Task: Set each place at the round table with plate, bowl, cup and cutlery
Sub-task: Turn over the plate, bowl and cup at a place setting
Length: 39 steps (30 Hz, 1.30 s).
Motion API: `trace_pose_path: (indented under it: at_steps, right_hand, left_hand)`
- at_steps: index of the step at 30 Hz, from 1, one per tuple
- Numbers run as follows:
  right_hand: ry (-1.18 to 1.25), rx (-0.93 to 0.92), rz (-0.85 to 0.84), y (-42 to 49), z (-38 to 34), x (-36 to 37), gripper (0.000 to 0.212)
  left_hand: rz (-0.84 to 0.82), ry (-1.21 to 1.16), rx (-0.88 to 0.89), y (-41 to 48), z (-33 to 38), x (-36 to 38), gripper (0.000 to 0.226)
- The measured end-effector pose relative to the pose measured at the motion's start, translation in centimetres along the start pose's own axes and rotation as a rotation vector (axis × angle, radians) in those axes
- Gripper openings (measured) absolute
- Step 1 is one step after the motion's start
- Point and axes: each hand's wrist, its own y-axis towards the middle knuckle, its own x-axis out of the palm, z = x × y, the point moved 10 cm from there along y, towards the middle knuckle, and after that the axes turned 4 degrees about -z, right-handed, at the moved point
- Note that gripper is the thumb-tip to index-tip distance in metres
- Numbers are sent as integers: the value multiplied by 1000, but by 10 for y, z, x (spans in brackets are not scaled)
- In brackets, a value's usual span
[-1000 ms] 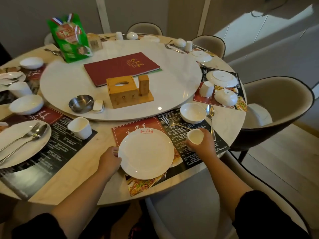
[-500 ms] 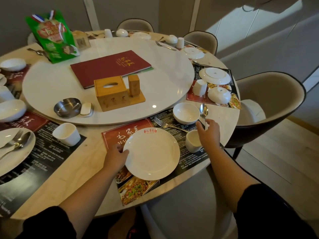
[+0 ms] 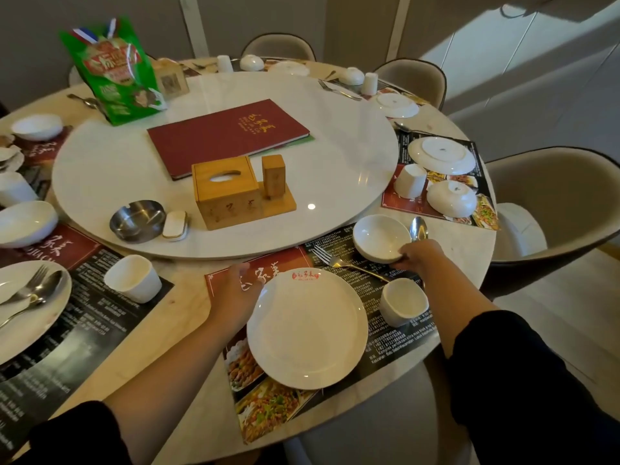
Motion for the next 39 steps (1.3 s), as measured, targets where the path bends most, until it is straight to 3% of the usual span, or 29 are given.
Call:
trace_pose_path:
  at_steps: [5,8,13,21,24,28,33,39]
  right_hand:
    - [-16,-156,16,-19,-28,-5,29]
    - [2,-275,-57,-48,-47,9,22]
    - [71,-266,-301,-109,-34,68,24]
    - [-10,-245,-514,-151,23,149,31]
    - [-209,-399,-496,-160,27,165,47]
    - [-673,-762,-226,-175,28,156,63]
    - [-1291,-908,-425,-181,101,179,99]
    - [-1410,-931,-400,-167,120,173,98]
  left_hand:
    - [18,-114,136,-2,44,-1,42]
    - [-137,-261,153,-9,65,12,46]
    - [-402,-512,-35,-23,61,32,66]
    - [-218,-595,-129,-39,-4,-13,43]
    - [-112,-657,-212,-42,-31,-34,44]
    - [-21,-690,-237,-40,-53,-57,47]
    - [67,-712,-263,-40,-71,-65,48]
    - [117,-718,-306,-37,-79,-57,49]
